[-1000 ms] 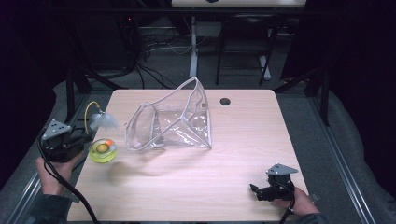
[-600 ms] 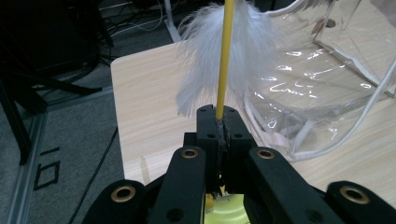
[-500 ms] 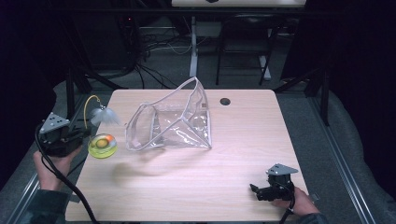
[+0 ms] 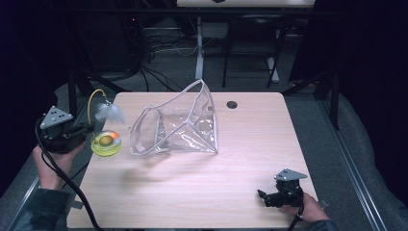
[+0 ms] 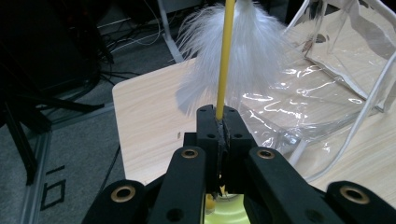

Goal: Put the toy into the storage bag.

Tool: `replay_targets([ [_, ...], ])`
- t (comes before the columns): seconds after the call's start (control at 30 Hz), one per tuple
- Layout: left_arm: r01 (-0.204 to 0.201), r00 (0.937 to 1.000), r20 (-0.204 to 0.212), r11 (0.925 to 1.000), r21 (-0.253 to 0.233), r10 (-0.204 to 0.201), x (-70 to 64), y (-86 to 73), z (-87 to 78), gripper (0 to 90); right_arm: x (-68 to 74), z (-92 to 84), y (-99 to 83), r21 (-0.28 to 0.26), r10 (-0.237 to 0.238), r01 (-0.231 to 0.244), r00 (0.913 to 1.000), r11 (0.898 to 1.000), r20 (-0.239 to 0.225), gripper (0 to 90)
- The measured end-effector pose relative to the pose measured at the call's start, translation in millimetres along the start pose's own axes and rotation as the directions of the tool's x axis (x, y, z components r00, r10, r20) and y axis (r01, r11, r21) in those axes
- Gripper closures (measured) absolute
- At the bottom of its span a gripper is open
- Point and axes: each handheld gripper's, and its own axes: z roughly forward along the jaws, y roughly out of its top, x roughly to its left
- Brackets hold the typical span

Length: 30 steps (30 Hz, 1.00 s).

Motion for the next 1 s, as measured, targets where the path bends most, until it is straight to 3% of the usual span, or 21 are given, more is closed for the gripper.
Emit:
replay_targets([
  [1.0,-0.081,0.9947,0.060,0.9961,-0.034,0.083,-21.1,45.3,10.9,88.1,-0.1,-0.1,0.1,0.002,-0.001,0.001,1.0000,1.000,0.000,0.0],
])
